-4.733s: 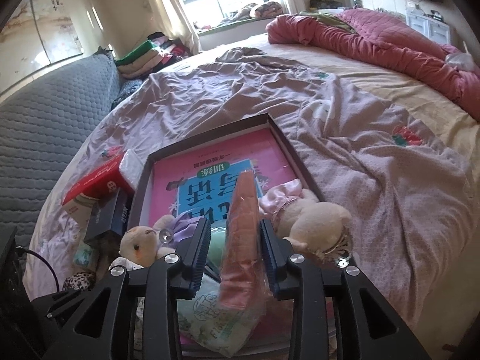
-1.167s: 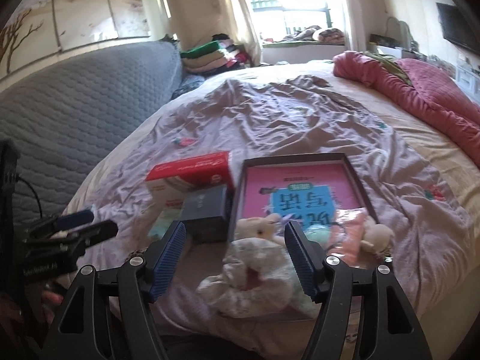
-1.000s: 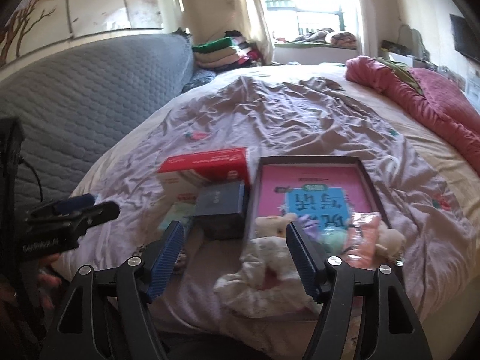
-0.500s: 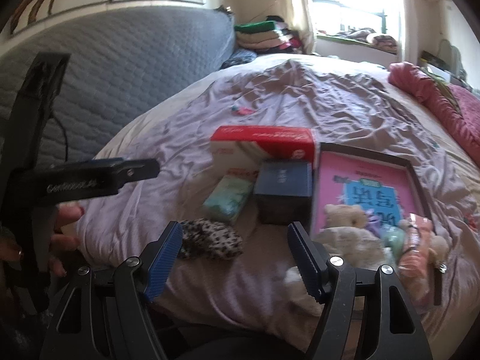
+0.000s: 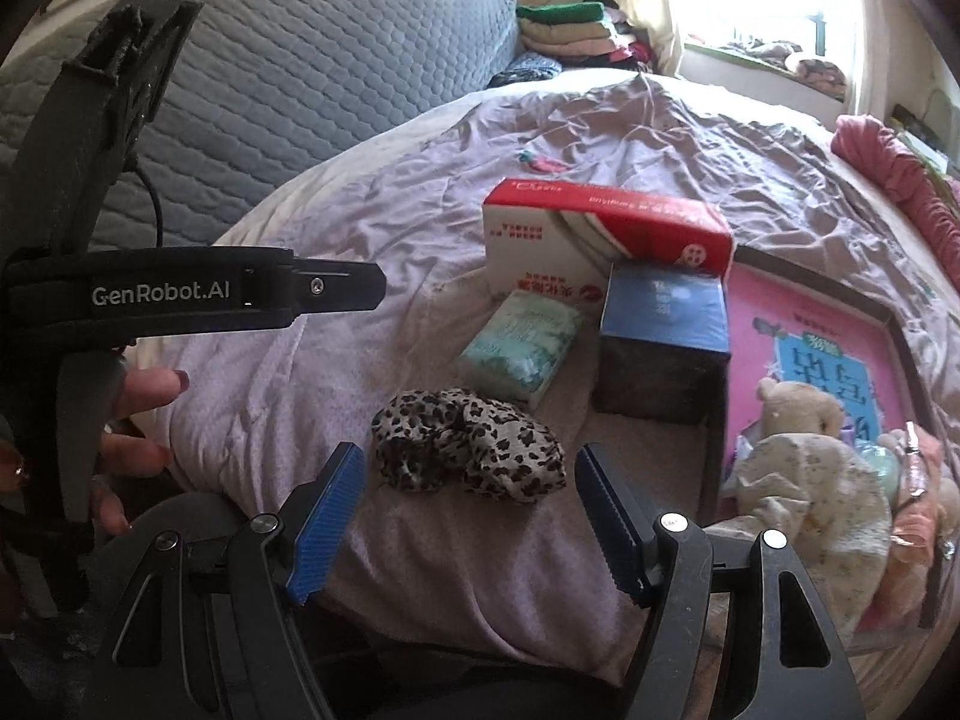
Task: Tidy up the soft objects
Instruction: 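Grasp the white green-printed packet with the left tool while the right tool grasps the leopard-print cloth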
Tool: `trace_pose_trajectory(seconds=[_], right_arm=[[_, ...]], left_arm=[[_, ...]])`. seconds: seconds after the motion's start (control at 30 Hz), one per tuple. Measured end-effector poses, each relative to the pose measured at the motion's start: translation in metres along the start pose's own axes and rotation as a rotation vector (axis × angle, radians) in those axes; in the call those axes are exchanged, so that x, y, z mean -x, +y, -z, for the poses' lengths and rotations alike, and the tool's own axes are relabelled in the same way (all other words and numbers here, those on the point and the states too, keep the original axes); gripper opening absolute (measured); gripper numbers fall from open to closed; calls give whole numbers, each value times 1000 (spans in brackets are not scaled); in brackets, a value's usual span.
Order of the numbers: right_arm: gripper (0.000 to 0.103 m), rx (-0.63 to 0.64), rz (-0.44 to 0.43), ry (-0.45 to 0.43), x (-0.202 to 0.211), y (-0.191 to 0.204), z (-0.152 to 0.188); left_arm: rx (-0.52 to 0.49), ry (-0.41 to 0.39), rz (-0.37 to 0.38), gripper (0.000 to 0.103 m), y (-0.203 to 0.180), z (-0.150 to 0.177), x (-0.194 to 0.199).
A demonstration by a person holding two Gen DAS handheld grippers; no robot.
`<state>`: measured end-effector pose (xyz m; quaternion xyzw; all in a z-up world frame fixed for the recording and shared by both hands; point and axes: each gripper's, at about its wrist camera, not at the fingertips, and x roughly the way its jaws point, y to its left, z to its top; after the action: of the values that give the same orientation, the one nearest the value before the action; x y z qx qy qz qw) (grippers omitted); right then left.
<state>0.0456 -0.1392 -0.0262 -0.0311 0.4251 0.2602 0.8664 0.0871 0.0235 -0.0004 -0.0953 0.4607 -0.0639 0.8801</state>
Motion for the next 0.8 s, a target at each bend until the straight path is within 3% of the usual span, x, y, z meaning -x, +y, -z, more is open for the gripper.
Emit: trace_pose_trajectory(seconds=[0.37,0.67,0.8], right_arm=[[75,-10,-23,31,-32,-5,-1],[77,-39,-43,62,-50,-13,-4],[77,-48,-46,67,-52,-16,-4]], left_arm=[[-7,63,38,73,-4,-11,-29],[-69,164,75,73,-17,-26,-70],[-126,195,46,73,-29,-30,-89]])
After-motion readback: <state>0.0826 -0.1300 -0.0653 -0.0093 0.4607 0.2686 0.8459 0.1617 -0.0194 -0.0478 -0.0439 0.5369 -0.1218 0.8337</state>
